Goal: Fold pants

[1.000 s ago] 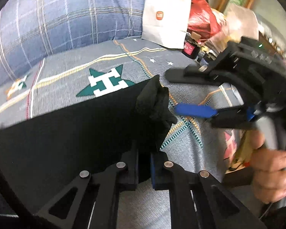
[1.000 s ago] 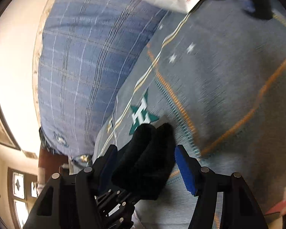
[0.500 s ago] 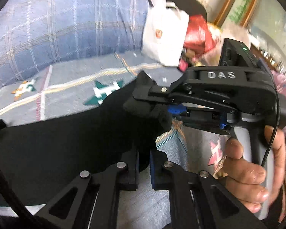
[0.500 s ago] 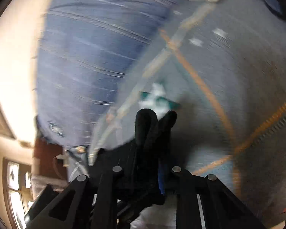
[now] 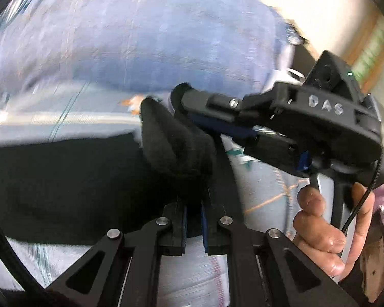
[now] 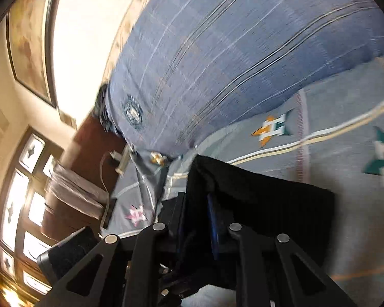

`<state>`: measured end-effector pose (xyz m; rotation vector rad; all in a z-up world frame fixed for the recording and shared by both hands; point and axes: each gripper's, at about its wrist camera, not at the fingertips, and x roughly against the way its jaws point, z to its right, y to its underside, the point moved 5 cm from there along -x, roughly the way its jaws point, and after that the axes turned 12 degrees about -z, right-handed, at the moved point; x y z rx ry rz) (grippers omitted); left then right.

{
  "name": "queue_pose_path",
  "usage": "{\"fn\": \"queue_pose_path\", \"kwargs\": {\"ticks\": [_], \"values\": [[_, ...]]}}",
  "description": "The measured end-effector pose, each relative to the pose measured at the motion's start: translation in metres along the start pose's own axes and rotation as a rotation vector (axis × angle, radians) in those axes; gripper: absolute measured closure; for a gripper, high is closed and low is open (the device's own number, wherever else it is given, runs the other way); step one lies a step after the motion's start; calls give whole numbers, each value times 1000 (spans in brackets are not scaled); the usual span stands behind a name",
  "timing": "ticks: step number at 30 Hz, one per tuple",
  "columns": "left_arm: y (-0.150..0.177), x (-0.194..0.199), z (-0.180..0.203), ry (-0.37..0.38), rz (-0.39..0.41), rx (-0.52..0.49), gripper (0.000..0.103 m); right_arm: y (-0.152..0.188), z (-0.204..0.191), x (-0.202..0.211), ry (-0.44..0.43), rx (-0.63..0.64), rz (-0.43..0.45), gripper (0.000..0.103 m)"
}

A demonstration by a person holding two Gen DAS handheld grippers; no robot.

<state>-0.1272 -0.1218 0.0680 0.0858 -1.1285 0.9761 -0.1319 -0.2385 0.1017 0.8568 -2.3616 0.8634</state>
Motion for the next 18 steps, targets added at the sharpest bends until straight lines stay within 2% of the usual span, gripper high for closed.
{"fn": "queue_pose_path", "kwargs": {"ticks": [3,6,8,9,10,11,12,13,15,17,18], "values": [[3,-22,-40,22,-96,133,88,0,10,-41,24,-47,-72,85],[2,-28,-56,101,-136,219,71,6,22,-69,13,-89,-185,85],[-1,-23,-56,131,-122,230,39,4,19,-58,11,-69,-156,85],[-3,-18,-55,130,-105,225,33,2,16,-48,6,-50,-129,84],[-4,-15,-52,126,-93,220,31,0,15,-33,28,-34,-87,79],[-5,-12,-52,125,-85,215,31,-1,16,-21,67,-29,-48,72],[-7,-11,-51,124,-80,213,31,-1,16,-11,94,-31,-13,47],[-8,-11,-52,109,-78,212,31,0,22,3,128,-45,45,26],[-12,-20,-57,25,-87,206,33,1,35,16,197,-86,96,26],[-11,-29,-61,5,-99,217,59,1,53,22,334,-136,111,26],[-11,-36,-62,0,-114,215,67,3,66,23,434,-172,97,26]]}}
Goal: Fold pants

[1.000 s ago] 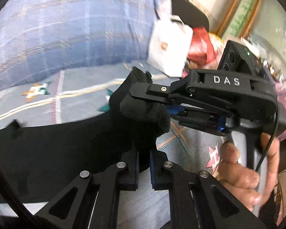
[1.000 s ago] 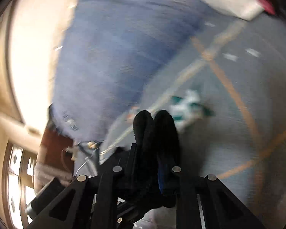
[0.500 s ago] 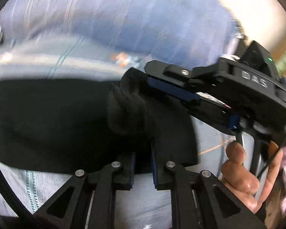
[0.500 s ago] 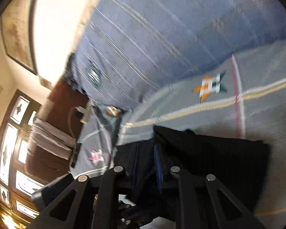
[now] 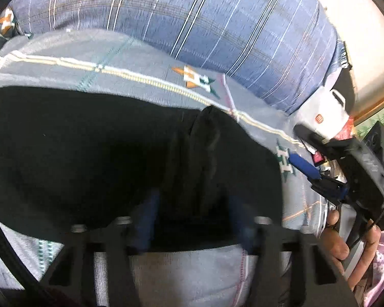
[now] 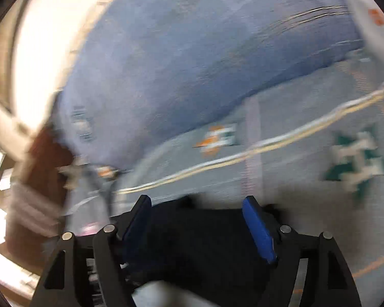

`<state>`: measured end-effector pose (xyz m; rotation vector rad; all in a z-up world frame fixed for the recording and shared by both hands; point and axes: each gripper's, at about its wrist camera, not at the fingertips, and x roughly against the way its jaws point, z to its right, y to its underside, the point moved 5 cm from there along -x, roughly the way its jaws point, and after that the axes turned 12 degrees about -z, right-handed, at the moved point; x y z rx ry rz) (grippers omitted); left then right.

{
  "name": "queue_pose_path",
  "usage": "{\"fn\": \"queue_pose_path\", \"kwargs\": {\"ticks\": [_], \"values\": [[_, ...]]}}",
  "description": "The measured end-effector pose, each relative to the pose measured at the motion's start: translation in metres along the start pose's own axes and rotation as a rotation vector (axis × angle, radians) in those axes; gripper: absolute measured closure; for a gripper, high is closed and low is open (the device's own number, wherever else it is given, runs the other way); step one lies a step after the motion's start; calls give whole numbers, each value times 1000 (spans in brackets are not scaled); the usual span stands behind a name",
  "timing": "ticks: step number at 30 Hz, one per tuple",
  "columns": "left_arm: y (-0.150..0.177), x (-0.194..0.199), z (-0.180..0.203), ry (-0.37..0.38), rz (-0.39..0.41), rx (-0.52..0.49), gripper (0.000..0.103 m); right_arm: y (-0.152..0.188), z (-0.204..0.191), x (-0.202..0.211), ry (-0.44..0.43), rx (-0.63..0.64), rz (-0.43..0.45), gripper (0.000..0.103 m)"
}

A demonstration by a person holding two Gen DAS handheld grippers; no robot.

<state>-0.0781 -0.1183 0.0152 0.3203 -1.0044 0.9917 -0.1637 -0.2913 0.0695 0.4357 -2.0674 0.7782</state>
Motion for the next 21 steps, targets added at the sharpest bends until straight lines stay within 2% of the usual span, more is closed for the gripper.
{"fn": "queue_pose_path", "kwargs": {"ticks": [1,2,3,4,6,8,9,11,14,18,21], "values": [[0,-4,-3,-22,-6,2,77,0,9,-6,66,-23,-15,26],[-1,-6,-3,-35,-2,8,84,1,15,-10,93,-44,-32,28],[2,-3,-1,-30,3,8,89,1,22,-15,87,-64,-61,30],[6,5,2,-28,13,3,90,3,25,-20,67,-77,-91,36],[15,19,6,-94,47,-20,90,7,27,-21,47,-79,-100,43],[19,19,5,-145,60,-35,90,11,22,-17,50,-50,-88,43],[17,13,-5,-179,45,-6,90,13,19,-18,54,-40,-93,43],[14,7,-17,-171,32,26,89,17,15,-26,67,-33,-127,43],[12,5,-8,-232,30,-33,86,20,11,-29,71,-9,-150,43],[9,2,-13,-207,18,-6,85,28,11,-20,68,-3,-135,43],[6,2,-16,-178,1,15,85,43,19,-28,26,-47,-180,43]]}}
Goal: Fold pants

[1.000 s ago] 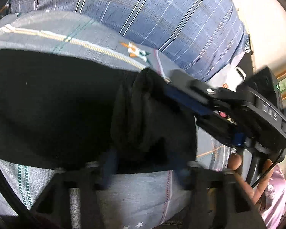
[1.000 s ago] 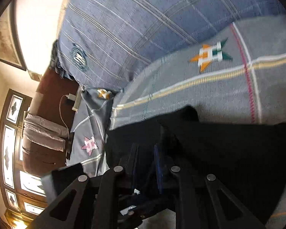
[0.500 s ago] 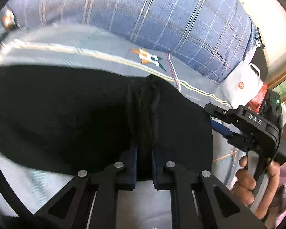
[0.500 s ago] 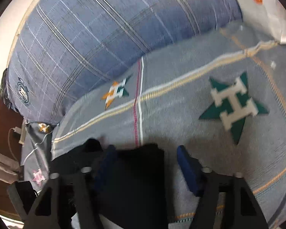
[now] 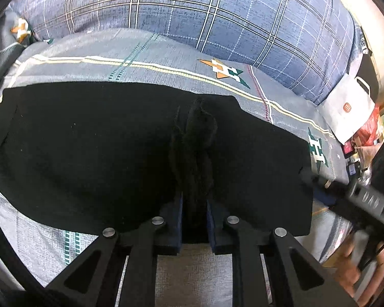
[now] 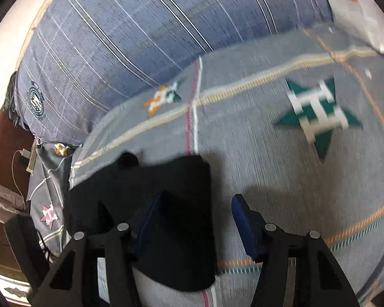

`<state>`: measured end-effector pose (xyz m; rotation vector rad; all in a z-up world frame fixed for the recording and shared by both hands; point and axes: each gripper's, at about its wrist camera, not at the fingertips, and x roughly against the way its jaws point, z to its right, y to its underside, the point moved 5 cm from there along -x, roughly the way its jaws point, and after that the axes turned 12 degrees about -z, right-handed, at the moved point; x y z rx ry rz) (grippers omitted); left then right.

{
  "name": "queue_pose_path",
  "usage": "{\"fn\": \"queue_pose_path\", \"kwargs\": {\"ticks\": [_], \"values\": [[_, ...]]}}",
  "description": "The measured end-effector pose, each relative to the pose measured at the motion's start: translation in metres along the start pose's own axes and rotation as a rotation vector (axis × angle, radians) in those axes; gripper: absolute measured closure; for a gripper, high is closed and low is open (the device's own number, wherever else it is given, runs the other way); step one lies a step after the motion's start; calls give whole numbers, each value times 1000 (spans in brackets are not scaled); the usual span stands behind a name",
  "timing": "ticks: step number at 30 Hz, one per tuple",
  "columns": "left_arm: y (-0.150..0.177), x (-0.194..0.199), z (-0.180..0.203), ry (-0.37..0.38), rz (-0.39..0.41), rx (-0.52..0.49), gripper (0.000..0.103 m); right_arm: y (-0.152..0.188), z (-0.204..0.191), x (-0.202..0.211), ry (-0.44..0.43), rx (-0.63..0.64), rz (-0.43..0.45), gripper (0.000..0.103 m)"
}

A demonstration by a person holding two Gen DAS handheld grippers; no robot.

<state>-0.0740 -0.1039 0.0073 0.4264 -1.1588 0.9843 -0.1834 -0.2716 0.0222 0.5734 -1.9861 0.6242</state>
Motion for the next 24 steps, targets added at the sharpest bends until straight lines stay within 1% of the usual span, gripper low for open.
{"fn": "queue_pose_path", "kwargs": {"ticks": [2,5,6,7,10,12,13,15,16,17,18,19,20,21,22,24], "values": [[2,1,0,1,-2,0,85,6,-1,-13,-78,-11,-57,57],[3,0,0,9,9,-9,85,7,-8,-10,-33,18,-37,67],[3,0,0,11,10,-13,85,7,-11,-7,-30,23,-25,74],[4,1,1,14,9,-17,85,8,-15,-2,-26,36,-10,78],[11,5,10,44,-9,-32,86,11,-31,26,-15,103,68,81],[13,4,28,73,-31,-54,86,11,-36,45,-5,137,119,81],[13,5,37,83,-34,-63,86,8,-32,56,-11,132,143,81],[12,3,57,110,-53,-93,86,1,-22,69,42,114,181,81],[11,-1,66,117,-62,-111,86,-3,-14,75,109,103,211,81],[10,-8,73,112,-74,-131,85,-6,-6,76,157,79,226,81],[7,-23,78,76,-100,-151,84,-10,4,73,192,41,221,81],[7,-30,78,64,-112,-155,84,-14,17,63,196,-15,190,81],[6,-27,77,85,-89,-156,83,-17,31,50,183,-79,147,81],[8,-20,75,102,-85,-161,83,-18,39,43,193,-115,124,76],[10,-12,71,106,-86,-160,79,-18,47,33,190,-153,88,74],[13,8,61,125,-64,-150,65,-17,54,34,163,-181,78,71]]}}
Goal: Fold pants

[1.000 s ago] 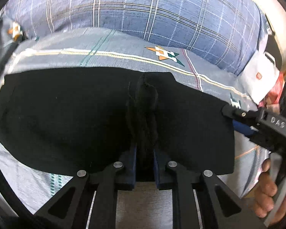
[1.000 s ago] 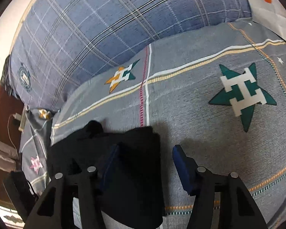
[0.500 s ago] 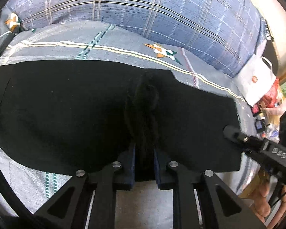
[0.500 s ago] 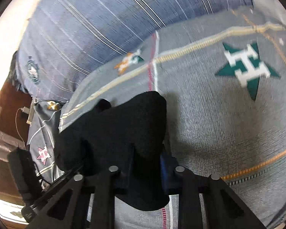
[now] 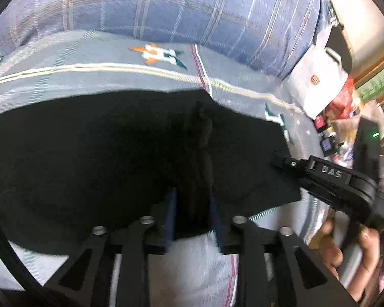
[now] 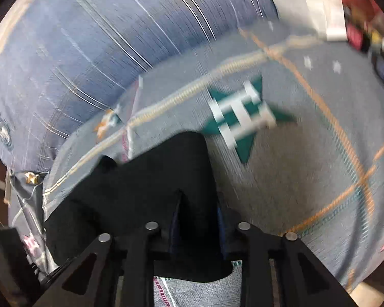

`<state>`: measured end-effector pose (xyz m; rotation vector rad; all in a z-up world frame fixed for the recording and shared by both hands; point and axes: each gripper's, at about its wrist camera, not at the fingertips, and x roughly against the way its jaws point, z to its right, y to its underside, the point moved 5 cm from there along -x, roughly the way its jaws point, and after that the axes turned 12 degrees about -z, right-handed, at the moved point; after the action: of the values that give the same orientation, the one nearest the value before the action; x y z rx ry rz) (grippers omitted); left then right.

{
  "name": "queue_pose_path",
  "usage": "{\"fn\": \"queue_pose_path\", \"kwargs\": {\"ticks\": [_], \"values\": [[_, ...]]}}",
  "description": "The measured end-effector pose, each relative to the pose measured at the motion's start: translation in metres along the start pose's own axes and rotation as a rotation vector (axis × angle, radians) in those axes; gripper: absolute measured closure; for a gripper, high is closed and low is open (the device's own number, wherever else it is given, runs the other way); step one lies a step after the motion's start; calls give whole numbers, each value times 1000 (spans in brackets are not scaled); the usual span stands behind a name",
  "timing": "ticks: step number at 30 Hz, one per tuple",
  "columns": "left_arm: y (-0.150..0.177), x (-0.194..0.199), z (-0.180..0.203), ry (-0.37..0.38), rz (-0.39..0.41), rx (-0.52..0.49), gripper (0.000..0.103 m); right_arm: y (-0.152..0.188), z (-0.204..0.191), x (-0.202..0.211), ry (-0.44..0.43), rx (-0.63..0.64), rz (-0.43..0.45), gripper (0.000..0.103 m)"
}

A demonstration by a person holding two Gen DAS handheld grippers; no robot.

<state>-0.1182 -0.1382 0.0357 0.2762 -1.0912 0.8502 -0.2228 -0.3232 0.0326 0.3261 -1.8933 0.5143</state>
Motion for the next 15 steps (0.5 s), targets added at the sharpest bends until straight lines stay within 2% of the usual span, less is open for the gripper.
{"fn": "queue_pose_path", "kwargs": {"ticks": [2,3,4,7,9,11,12,14,15], "values": [[5,28,-12,-1,57,21,36,2,-2,10,39,11,12,64],[8,46,-24,-24,94,45,33,5,-4,18,82,29,43,55],[10,59,-33,-41,115,64,32,9,-10,30,146,54,102,44],[22,97,-72,-60,159,138,32,22,-35,54,190,145,219,40],[33,111,-99,-85,192,194,32,33,-59,60,129,223,251,40],[39,117,-131,-117,202,273,32,44,-84,51,1,321,202,40],[42,118,-142,-119,203,303,32,51,-100,41,-70,365,150,40],[47,117,-161,-102,194,369,32,57,-112,28,-117,388,100,56],[48,117,-165,-86,192,382,32,59,-120,18,-124,400,63,77]]}}
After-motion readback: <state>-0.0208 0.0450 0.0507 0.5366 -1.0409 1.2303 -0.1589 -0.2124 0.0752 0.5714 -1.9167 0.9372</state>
